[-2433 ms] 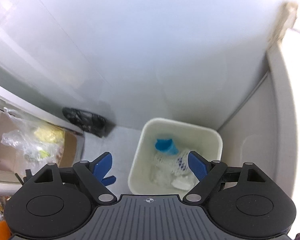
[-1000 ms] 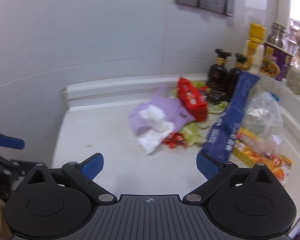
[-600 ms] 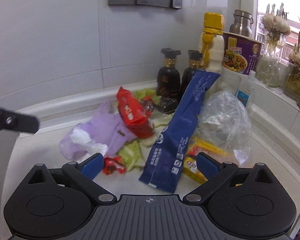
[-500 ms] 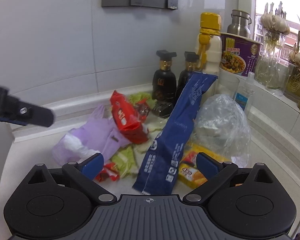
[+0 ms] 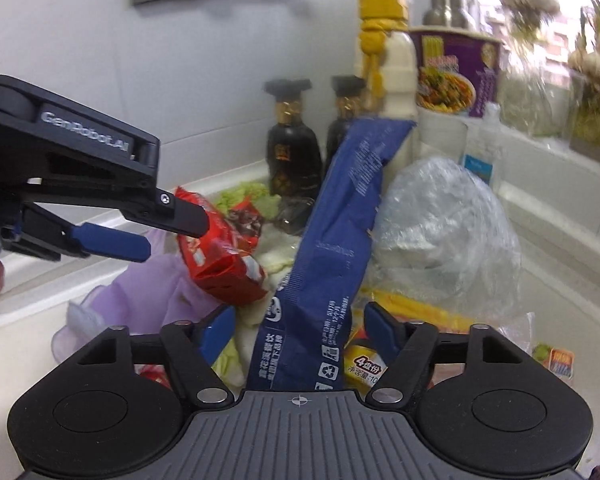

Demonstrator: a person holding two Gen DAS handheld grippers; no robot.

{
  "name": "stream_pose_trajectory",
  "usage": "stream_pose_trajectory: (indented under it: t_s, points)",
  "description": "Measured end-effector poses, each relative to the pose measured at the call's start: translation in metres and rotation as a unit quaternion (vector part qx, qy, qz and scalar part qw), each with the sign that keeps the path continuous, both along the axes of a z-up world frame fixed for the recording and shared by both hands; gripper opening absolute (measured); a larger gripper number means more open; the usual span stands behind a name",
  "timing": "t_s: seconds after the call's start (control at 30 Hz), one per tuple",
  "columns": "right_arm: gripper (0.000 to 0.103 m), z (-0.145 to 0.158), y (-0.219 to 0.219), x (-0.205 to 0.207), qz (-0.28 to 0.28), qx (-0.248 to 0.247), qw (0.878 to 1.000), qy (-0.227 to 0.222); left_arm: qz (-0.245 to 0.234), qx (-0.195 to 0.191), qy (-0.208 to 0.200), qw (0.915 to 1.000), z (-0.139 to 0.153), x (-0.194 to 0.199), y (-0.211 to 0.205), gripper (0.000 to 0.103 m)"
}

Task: Collect trash
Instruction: 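Grasp the red snack packet with the left gripper while the right grasps the blue snack bag, then carry the red packet in the left gripper to the wastebasket while the right carries the blue bag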

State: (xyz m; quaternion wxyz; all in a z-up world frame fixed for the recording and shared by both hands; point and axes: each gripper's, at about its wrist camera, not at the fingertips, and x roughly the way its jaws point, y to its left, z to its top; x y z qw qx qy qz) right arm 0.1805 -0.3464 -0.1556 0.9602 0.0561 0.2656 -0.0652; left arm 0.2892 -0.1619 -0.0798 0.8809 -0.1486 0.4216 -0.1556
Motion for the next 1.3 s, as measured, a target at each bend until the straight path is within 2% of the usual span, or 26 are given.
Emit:
stream_pose_trajectory:
  t_s: [0.2,0.37,0.47,0.6,0.77,1.0,1.3]
  points:
    - [0.065,-0.005,-0.007,0.007,-0.009,0.022,1.000,-0.001,0.018,0.018,0.010,0.9996,-0.008,0.011,-0.012,0.049]
    - [0.053,-0.006,-0.012,0.013,-0.015,0.043,0.999,-0.003,0.030,0.041,0.017,0.9986,-0.015,0.018,-0.021,0.045]
    - [0.045,-0.006,-0.016,0.015,-0.021,0.055,0.998,-0.001,0.037,0.050,0.018,0.9979,-0.016,0.019,-0.023,0.036]
    - [0.043,-0.001,-0.017,0.010,-0.017,0.066,0.998,-0.011,0.030,0.062,0.010,0.9976,-0.015,0.016,-0.026,0.018]
    - [0.041,0.005,-0.012,0.005,-0.006,0.058,0.998,-0.023,0.022,0.064,0.002,0.9977,-0.011,0.010,-0.024,0.008]
    - [0.035,0.015,-0.004,-0.003,0.001,0.052,0.998,-0.033,0.016,0.057,-0.013,0.9982,0.004,0.000,-0.018,0.004]
    - [0.034,0.037,0.008,-0.020,0.010,0.039,0.998,-0.051,0.011,0.043,-0.033,0.9985,0.026,-0.021,-0.004,0.003]
